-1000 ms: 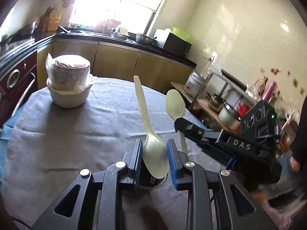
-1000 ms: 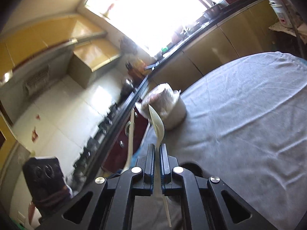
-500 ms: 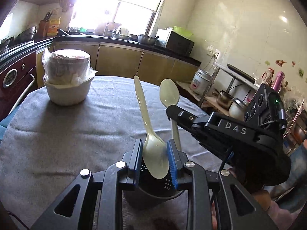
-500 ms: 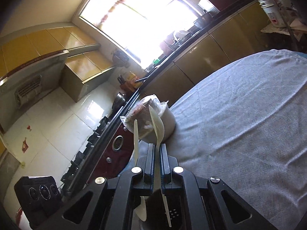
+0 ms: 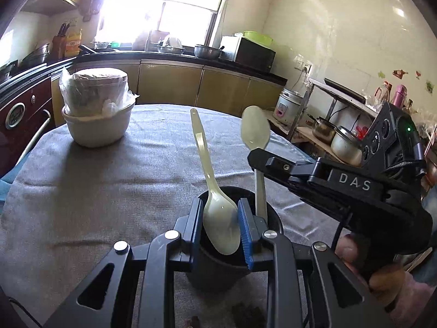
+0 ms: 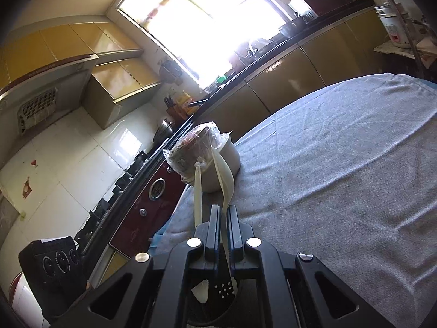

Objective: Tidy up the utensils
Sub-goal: 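Carry both spoons into the black utensil cup and open both grippers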

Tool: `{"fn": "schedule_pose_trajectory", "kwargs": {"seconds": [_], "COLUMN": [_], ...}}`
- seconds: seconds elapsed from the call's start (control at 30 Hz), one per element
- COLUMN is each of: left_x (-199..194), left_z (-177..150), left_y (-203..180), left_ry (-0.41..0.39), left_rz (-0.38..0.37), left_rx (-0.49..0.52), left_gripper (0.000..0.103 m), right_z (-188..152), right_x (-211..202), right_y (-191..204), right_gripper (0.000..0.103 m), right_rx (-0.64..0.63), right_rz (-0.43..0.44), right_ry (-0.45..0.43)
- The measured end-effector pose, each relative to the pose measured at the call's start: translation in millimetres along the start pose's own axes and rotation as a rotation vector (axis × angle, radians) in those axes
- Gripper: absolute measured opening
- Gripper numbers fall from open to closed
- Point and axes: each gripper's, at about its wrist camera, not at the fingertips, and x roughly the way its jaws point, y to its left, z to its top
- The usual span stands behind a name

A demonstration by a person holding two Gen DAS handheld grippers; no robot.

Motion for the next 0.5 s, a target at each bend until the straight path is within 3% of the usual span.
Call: {"fn": "schedule_pose_trajectory", "kwargs": {"seconds": [0.5], "left_x": [-14], "left_z": [-7], "left_y": [-10], "left_ry": [0.006], "left_rz": [0.032], "left_rx": [0.040], "left_gripper": [0.028], "right_z": [-8], "right_x": [-22], "right_y": [6], "right_gripper": [0.009], "right_rx": [-0.025], "right_rz": [-0.001], "right_ry": [0.009]}}
